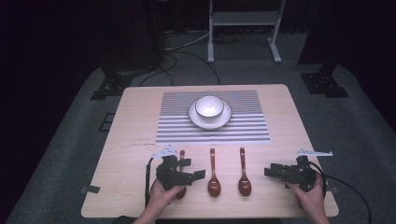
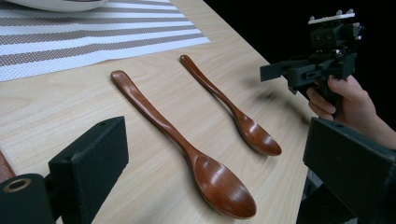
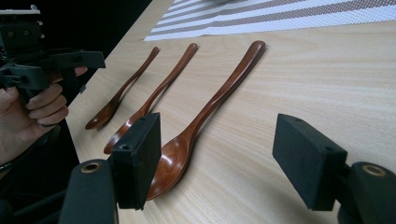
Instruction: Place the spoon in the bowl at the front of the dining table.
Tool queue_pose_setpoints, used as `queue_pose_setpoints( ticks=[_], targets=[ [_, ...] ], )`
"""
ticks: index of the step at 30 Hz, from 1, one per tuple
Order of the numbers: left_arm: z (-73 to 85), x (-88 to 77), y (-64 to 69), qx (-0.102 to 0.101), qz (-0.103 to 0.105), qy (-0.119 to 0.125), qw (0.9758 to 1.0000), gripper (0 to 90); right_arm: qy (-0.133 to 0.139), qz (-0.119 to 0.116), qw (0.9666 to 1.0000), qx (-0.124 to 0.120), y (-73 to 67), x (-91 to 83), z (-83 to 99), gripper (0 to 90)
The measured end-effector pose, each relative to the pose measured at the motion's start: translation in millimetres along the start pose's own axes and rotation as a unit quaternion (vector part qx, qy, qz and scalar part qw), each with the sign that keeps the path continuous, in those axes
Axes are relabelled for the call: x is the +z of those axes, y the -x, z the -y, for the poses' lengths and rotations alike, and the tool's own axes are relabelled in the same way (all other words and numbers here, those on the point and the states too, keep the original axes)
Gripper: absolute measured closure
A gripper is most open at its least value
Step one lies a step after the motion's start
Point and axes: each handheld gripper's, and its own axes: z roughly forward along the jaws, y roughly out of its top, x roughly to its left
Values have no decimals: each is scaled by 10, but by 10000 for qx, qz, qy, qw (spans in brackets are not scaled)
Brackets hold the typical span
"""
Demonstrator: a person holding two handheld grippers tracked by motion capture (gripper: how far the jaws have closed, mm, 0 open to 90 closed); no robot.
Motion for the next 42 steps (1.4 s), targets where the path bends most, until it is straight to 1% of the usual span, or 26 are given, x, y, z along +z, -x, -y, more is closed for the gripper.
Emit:
queue_pose_setpoints(
  ticks=[4, 11, 19, 30, 35, 42],
  targets=[
    [11, 23, 17, -20, 27, -36, 10000, 56, -11, 9, 10000, 9, 3, 0, 0, 314],
    [28, 70, 66, 49, 127, -102, 9999, 56, -8, 29, 10000, -17, -20, 1, 1, 314],
    [61, 161, 151, 120, 262, -265, 9992, 56, 0, 49, 10000, -9, -19, -1, 1, 315],
    [114, 271, 253, 250, 396, -493, 9977, 56, -44, 49, 10000, -34, -30, 11, 5, 314],
    [136, 301, 291, 265, 443, -549, 9972, 56, -52, 61, 10000, -49, -32, 17, 7, 315],
    [178, 357, 348, 325, 528, -700, 9956, 56, -46, 58, 10000, -41, -31, 14, 6, 314]
  ],
)
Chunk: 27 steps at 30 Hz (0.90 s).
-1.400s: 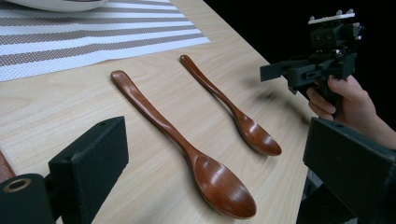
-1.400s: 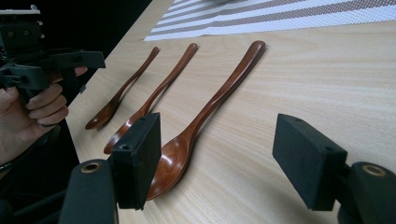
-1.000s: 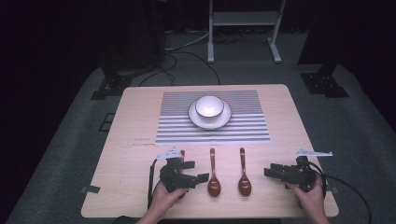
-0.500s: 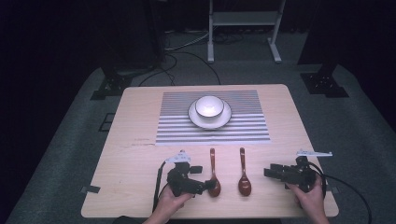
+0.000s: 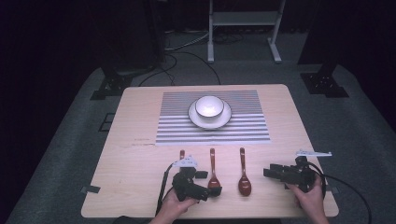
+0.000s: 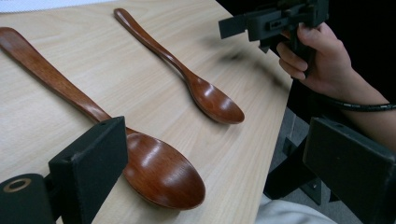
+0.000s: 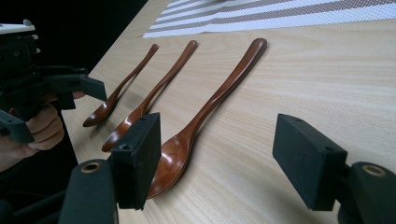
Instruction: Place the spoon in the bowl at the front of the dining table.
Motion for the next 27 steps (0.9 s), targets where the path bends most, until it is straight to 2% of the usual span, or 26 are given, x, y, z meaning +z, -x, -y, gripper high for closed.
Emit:
queue_pose_setpoints(
  ticks=[9, 18, 27],
  targets=[
    [53, 85, 44, 12, 127, -208, 9997, 56, 7, -7, 10000, 15, -1, -2, -2, 314],
    [97, 170, 103, 73, 288, -478, 9984, 56, 10, -1, 10000, 24, 3, 7, 0, 314],
    [112, 221, 130, 112, 369, -625, 9973, 56, 5, -1, 10000, 23, 5, 16, 0, 315]
  ],
)
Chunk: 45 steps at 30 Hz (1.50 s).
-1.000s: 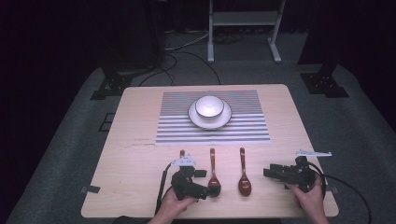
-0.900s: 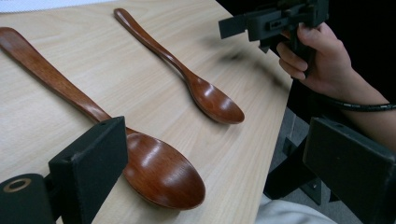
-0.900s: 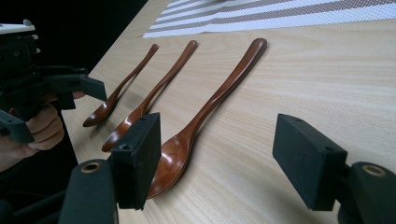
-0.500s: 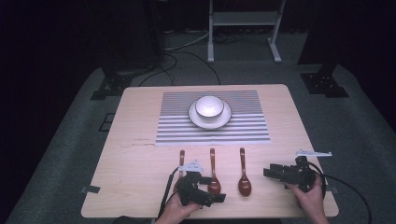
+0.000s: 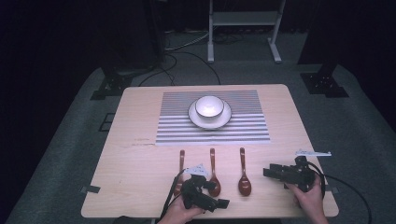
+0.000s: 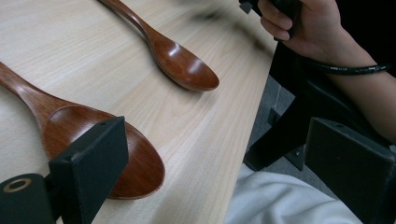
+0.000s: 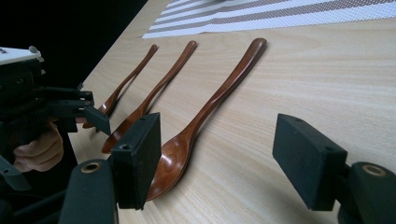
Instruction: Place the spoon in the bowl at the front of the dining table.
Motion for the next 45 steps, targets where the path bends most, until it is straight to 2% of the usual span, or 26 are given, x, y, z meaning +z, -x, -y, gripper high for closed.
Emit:
queue_pose_setpoints(
  ticks=[4, 11, 14, 17, 18, 21, 23, 33, 39, 43, 45],
  targets=[
    [5, 37, 12, 53, 82, -120, 9999, 56, -11, -6, 10000, 12, -4, 9, -1, 315],
    [40, 123, -37, -84, 79, -421, 9990, 57, -61, -13, 10000, -53, -32, 30, -14, 314],
    [36, 129, -31, -41, 85, -459, 9989, 57, -154, -19, 9998, -115, -70, 44, -43, 315],
    [38, 118, -40, -58, 99, -469, 9988, 58, -355, -9, 9991, -252, -127, 62, -99, 314],
    [39, 117, -42, -76, 113, -463, 9988, 58, -553, -45, 9979, -345, -173, 89, -166, 300],
    [35, 118, -37, -67, 92, -443, 9990, 58, -677, -17, 9968, -425, -222, 107, -231, 294],
    [37, 119, -41, -71, 95, -459, 9989, 58, -819, -97, 9957, -428, -288, 128, -336, 283],
    [35, 121, -42, -64, 110, -466, 9988, 58, -1004, -189, 9940, -378, -439, 223, -625, 274],
    [37, 117, -50, -87, 145, -457, 9988, 58, -1210, -279, 9914, -406, -472, 404, -769, 264],
    [39, 117, -51, -101, 152, -441, 9989, 58, -1387, -238, 9890, -465, -494, 561, -867, 264],
    [40, 117, -52, -93, 151, -442, 9989, 58, -1407, -220, 9886, -489, -497, 583, -882, 264]
  ],
)
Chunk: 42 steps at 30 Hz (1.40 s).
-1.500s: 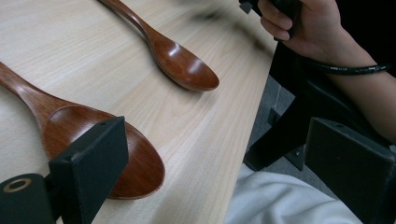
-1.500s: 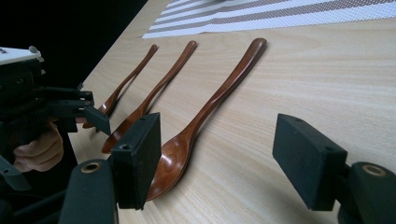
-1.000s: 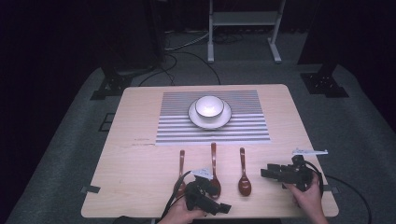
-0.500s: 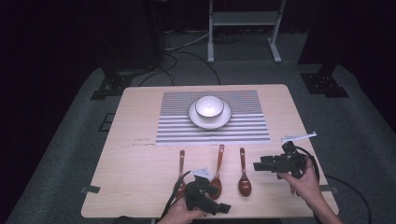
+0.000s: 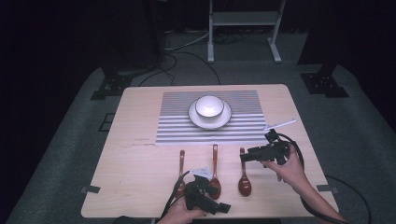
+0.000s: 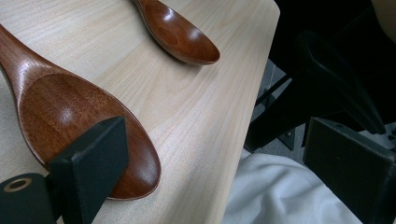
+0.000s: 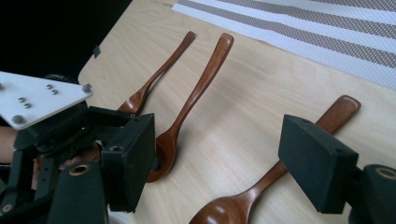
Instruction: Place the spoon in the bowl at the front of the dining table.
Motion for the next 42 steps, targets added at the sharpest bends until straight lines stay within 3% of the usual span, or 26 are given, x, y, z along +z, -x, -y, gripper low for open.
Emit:
queue_pose_setpoints(
  ticks=[6, 23, 42],
  targets=[
    [0, 0, -2, -7, 5, 7, 10000, 58, -168, 27, 9998, -98, -34, 136, -154, 264],
    [2, -2, -5, -25, 33, 18, 10000, 58, -520, -15, 9984, -216, -64, 504, -372, 264],
    [2, -3, -7, -6, 30, 11, 10000, 58, -768, 65, 9969, -171, -17, 840, -488, 293]
  ],
)
